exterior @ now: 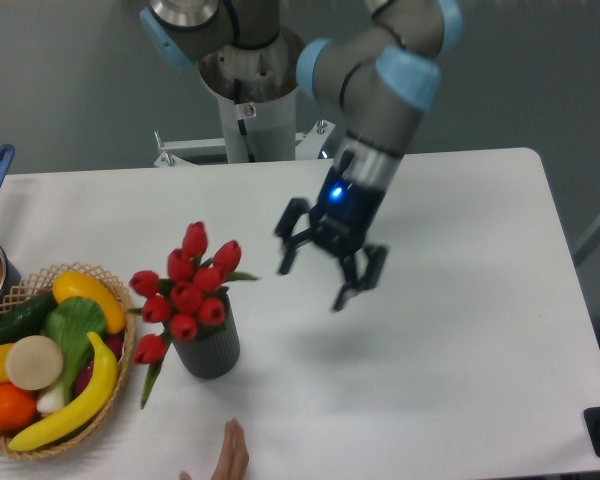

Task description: Insert the flowers into the vase

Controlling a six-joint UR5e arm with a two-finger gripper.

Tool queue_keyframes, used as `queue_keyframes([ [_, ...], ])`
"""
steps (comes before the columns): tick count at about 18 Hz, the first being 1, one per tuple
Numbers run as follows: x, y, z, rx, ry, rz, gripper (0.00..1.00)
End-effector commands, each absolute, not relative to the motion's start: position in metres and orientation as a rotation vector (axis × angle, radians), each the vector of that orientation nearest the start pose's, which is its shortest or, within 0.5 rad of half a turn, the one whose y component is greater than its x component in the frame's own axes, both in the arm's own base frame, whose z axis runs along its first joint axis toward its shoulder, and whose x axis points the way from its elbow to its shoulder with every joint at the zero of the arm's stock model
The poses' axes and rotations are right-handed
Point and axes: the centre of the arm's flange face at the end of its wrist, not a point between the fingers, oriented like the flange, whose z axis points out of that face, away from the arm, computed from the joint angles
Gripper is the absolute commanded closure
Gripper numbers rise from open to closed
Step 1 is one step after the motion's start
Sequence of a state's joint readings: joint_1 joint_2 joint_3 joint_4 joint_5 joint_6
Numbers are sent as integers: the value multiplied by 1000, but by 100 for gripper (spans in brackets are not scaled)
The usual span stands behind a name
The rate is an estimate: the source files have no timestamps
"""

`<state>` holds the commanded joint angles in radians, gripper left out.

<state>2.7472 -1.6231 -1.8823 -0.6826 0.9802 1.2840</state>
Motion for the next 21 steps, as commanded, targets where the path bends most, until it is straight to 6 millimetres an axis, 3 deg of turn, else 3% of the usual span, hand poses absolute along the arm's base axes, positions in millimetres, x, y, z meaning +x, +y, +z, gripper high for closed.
queue_keyframes([
  [4,-416,345,467,-2481,262,525,0],
  [9,-431,340,496,-2595,260,547,0],
  [13,-437,329,520,-2736,529,455,0],
  [21,-439,299,519,-2793,777,417,0],
])
